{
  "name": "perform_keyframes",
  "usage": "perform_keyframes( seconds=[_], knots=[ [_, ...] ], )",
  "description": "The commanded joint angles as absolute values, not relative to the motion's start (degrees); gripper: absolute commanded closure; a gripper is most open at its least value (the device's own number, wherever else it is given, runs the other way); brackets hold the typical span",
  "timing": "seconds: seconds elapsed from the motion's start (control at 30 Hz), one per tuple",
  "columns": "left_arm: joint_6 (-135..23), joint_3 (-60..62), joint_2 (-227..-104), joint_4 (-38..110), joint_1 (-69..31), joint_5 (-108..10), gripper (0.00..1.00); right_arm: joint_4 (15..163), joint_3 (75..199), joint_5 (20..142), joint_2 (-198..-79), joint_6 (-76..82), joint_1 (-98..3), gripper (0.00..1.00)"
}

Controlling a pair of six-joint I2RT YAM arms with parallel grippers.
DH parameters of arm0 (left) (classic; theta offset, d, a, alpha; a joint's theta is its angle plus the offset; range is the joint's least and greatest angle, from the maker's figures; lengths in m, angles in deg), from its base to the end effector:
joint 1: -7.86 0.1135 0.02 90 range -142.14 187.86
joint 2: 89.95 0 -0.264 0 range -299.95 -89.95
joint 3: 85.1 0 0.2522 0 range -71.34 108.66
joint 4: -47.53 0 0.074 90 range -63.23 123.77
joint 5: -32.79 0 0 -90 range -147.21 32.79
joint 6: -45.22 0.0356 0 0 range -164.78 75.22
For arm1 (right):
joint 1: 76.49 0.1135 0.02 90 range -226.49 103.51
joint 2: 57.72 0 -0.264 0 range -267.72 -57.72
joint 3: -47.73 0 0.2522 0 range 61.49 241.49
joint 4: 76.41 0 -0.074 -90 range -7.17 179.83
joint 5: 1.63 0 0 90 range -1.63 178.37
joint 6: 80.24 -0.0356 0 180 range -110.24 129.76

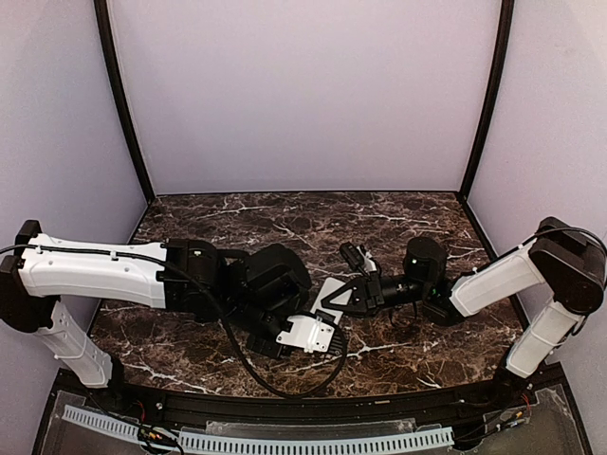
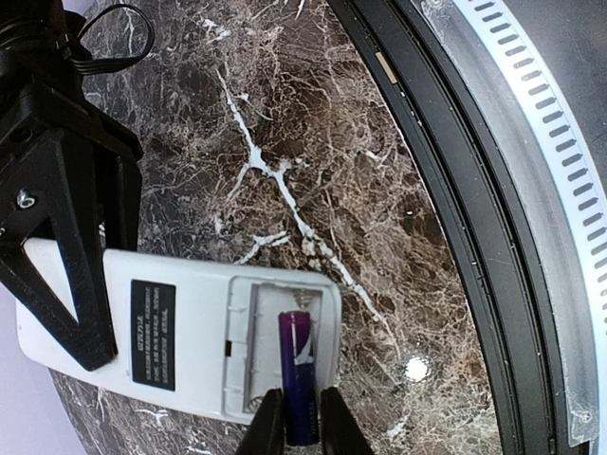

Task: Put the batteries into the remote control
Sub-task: Place the battery in the battery compartment.

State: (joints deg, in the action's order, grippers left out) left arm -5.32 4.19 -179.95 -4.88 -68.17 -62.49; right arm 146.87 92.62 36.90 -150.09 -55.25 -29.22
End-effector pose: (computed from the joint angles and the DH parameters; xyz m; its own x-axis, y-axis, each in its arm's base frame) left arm 0.0847 -0.3271 0.2868 0.4566 0.7861 -0.4166 0.8585 -0.2664 0.4382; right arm 0.1813 0.2373 0.1843 -0.9156 -0.1591 -0.3694 -0.3719 -0.0148 0.9282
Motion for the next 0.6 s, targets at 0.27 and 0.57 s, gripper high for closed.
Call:
perform_keyframes(
  seconds=[0.27,0.57],
  knots=[
    [-4.7,2.5,-178.7,-6.4,-68.0,-65.3,0.79,152.3,93.9,34.8,-149.8,-55.8,-28.6,1.00],
    [-4.7,2.7,-177.9,-5.6,-67.9,-66.6,0.69,152.3,93.8,35.0,-150.6,-55.8,-28.6,1.00]
  ],
)
